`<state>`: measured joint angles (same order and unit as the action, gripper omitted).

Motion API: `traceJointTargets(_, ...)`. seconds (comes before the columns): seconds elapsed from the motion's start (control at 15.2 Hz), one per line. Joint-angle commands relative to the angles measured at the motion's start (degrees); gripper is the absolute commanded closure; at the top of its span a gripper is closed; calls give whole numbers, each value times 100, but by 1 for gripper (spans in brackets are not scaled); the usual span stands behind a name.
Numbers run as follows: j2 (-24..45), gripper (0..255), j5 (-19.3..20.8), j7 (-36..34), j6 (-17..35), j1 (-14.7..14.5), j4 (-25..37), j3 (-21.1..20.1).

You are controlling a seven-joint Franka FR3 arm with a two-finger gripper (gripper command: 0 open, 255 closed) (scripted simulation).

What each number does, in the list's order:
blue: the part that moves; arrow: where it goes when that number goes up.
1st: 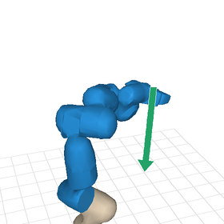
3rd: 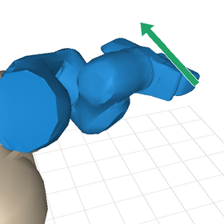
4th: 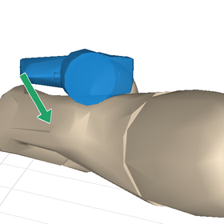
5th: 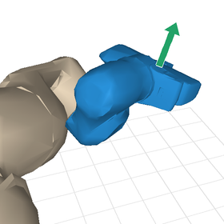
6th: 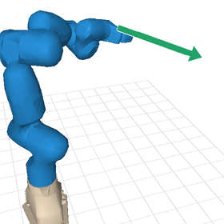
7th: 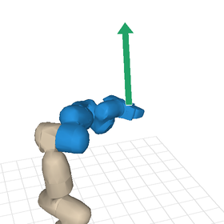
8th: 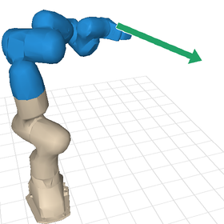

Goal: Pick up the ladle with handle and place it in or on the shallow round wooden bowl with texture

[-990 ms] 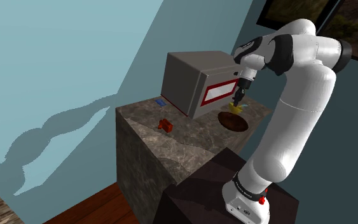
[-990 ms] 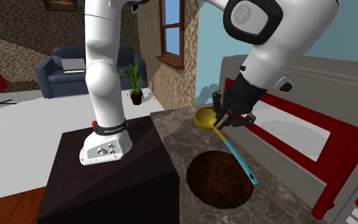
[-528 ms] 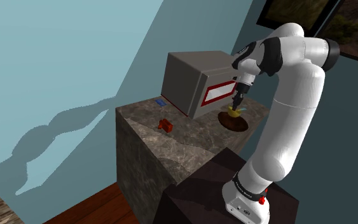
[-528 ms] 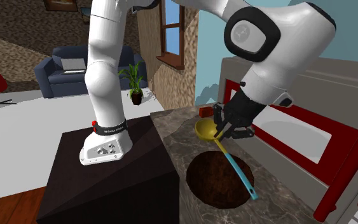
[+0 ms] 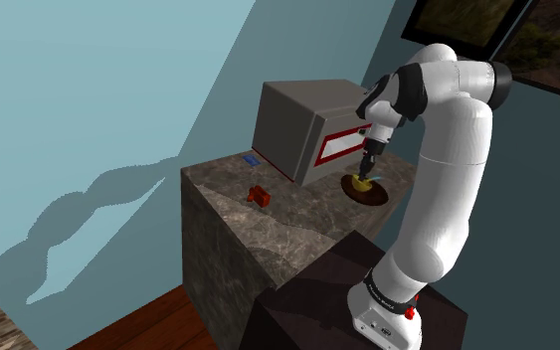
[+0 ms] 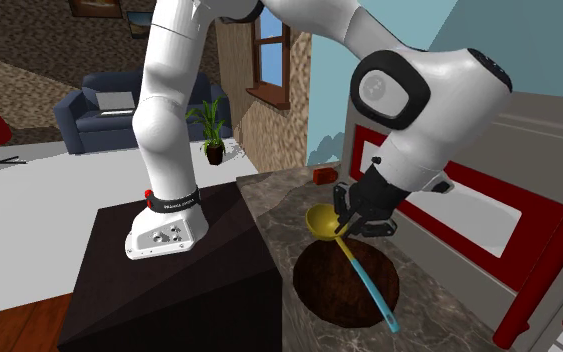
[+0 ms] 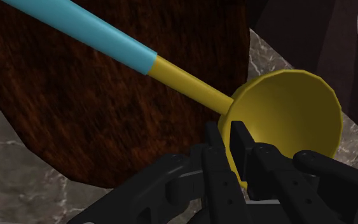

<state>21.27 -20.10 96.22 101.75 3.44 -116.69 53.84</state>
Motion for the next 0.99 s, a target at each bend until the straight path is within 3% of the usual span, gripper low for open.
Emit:
traceJointTargets(0.0, 131, 255, -95, 70, 112, 45, -47, -71)
traceJointTargets(0.66, 240, 255, -177, 128, 234, 140, -85, -182)
traceJointTargets(0.73, 224, 0, -178, 134, 287, 122, -150, -181)
traceJointTargets(0.92, 234, 0, -194, 182, 374, 132, -235, -182)
